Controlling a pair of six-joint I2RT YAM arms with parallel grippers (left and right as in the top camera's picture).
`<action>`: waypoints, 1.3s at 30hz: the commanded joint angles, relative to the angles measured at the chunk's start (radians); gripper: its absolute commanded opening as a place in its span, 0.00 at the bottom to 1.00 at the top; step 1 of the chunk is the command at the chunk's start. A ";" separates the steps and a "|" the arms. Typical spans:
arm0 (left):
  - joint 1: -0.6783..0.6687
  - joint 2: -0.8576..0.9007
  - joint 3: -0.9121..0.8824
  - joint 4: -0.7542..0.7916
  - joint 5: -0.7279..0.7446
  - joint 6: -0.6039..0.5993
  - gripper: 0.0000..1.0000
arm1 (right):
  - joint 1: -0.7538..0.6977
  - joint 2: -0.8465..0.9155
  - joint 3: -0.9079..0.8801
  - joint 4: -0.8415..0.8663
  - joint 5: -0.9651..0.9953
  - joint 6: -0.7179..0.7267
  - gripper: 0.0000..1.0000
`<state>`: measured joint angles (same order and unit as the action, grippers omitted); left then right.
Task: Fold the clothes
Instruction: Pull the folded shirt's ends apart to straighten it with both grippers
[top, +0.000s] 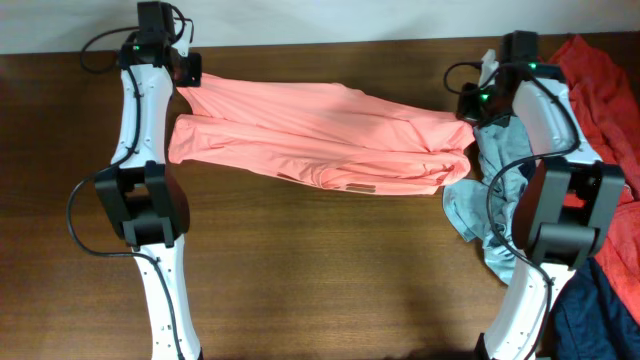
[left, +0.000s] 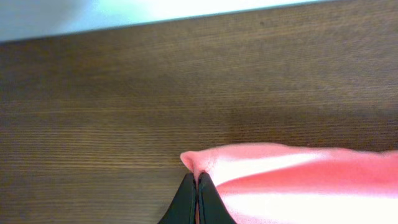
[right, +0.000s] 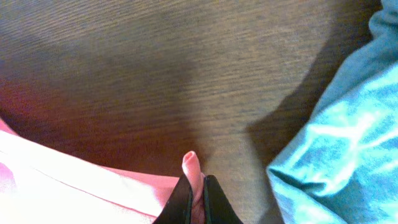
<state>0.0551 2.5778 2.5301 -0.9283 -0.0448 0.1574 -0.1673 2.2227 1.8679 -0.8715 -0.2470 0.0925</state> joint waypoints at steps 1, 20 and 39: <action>0.013 0.008 0.087 -0.053 -0.012 0.017 0.00 | -0.022 -0.063 0.025 -0.040 -0.068 -0.047 0.04; 0.014 0.132 0.134 -0.388 -0.017 0.016 0.00 | -0.022 -0.069 -0.020 -0.211 -0.077 -0.063 0.04; 0.047 0.148 0.277 -0.474 -0.145 -0.098 0.99 | -0.024 -0.069 -0.024 -0.270 -0.063 -0.063 0.58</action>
<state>0.0750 2.7255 2.7014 -1.3754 -0.1741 0.1200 -0.1883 2.2017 1.8511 -1.1221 -0.3153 0.0334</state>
